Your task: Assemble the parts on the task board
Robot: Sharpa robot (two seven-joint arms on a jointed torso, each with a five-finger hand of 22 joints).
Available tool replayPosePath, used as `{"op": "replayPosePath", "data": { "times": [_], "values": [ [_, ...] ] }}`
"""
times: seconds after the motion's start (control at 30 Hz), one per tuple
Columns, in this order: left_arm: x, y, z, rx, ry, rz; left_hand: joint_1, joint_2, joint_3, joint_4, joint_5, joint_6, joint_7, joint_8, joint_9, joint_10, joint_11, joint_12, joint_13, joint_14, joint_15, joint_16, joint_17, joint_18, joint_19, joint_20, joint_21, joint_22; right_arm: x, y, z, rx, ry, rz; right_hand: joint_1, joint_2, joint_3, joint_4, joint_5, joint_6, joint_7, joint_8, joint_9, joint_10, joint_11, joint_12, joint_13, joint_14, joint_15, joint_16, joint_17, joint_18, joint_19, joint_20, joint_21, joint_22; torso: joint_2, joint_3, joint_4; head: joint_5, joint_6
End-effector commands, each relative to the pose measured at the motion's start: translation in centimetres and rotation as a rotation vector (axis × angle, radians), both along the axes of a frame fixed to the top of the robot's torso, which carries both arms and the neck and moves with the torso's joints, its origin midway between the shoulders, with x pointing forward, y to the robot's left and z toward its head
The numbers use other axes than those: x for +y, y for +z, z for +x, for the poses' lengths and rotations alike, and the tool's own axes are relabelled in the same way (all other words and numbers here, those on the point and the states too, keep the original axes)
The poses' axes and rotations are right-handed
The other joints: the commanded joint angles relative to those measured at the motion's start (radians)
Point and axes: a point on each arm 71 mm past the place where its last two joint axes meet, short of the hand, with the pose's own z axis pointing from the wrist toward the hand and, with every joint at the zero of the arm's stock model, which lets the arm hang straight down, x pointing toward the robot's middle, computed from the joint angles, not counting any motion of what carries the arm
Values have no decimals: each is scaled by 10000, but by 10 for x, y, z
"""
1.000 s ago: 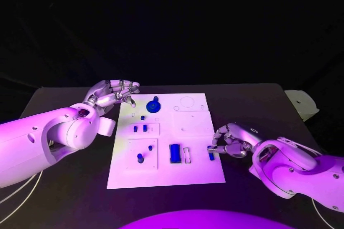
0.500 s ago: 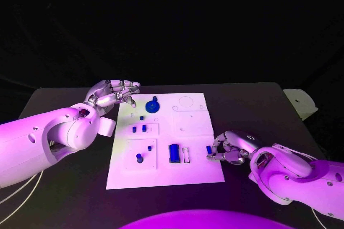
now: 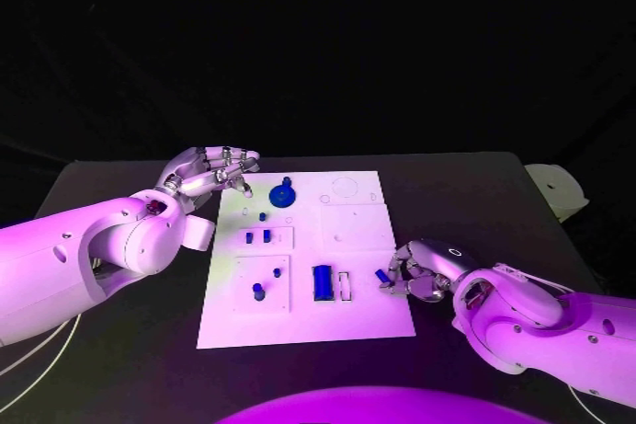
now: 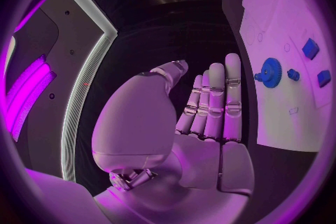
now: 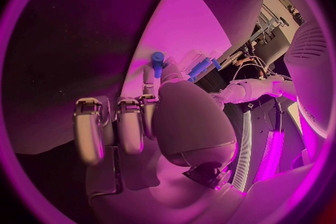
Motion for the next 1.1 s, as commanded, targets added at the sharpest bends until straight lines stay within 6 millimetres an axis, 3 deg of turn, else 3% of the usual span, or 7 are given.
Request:
{"op": "replayPosePath", "data": {
  "times": [0.03,0.37,0.5,0.57,0.67,0.73,1.1],
  "values": [
    [-2,1,-1,-30,-188,-92,116,-5,-2,-38,8,-81,23,37,-10,-56,8,45,10,-73,29,38,-13,58,41,-11,-37,-13,2,-10,-3,277,433,-1126,646,280,306,-62,-411,65,-24,-90,-116,277,-115,-65,661,871,-87,-34,1844,-70,937,-62,-47,2536,-7,1,9,11,-21],
    [-1,1,-1,-12,-181,-81,116,-5,-2,-38,8,-81,23,37,-10,-56,8,45,10,-73,29,38,-13,58,41,-11,-37,-13,7,-14,-4,162,869,-1851,1673,-34,1528,-387,420,158,-81,-261,-185,240,-171,-111,642,868,-139,-44,1835,-66,931,-112,-67,2531,-12,-9,-1,23,-42],
    [-1,1,-1,-3,-180,-77,116,-5,-2,-38,8,-81,23,37,-10,-56,8,45,10,-73,29,38,-13,58,41,-11,-37,-13,9,-13,-4,112,853,-1785,1481,-577,3077,-331,730,101,-27,-216,-43,247,-152,-125,638,873,-105,-39,1860,-68,933,-101,-62,2533,-12,-2,-13,30,-38],
    [-1,1,-1,1,-182,-76,116,-5,-2,-38,8,-81,23,37,-10,-56,8,45,10,-73,29,38,-13,58,41,-11,-37,-13,9,-12,-5,97,782,-1614,1262,-676,3813,-253,823,34,7,-190,29,258,-139,-120,642,875,-90,-37,1868,-69,935,-92,-56,2534,-10,1,-7,38,-37],
    [-1,1,-1,5,-178,-73,116,-5,-2,-38,8,-81,23,37,-10,-56,8,45,10,-73,29,38,-13,58,41,-11,-37,-13,12,-9,-7,114,605,-1180,295,-1433,5849,-366,1070,-11,39,22,323,296,-145,-97,657,879,-85,-32,1885,-75,945,-58,-26,2542,-12,2,-1,51,-33],
    [-1,1,-1,6,-174,-71,113,-2,0,-30,9,-92,26,41,-14,-67,10,64,10,-76,31,45,-15,59,44,-9,-40,-14,13,-6,-8,180,455,-843,-479,-1752,6891,-703,1186,-62,29,164,530,313,-115,-87,664,881,-87,-31,1891,-76,947,-61,-20,2544,-14,-2,1,49,-29],
    [-2,1,-1,6,-176,-68,113,-2,0,-30,9,-92,26,41,-14,-67,10,64,10,-76,31,45,-15,59,44,-9,-40,-14,26,12,-9,270,-117,759,-1228,-1936,7484,-1101,1156,-92,-1,281,707,333,-109,-64,682,883,-85,-29,1901,-77,949,-71,-15,2545,-9,-4,1,81,-18]
  ]
}}
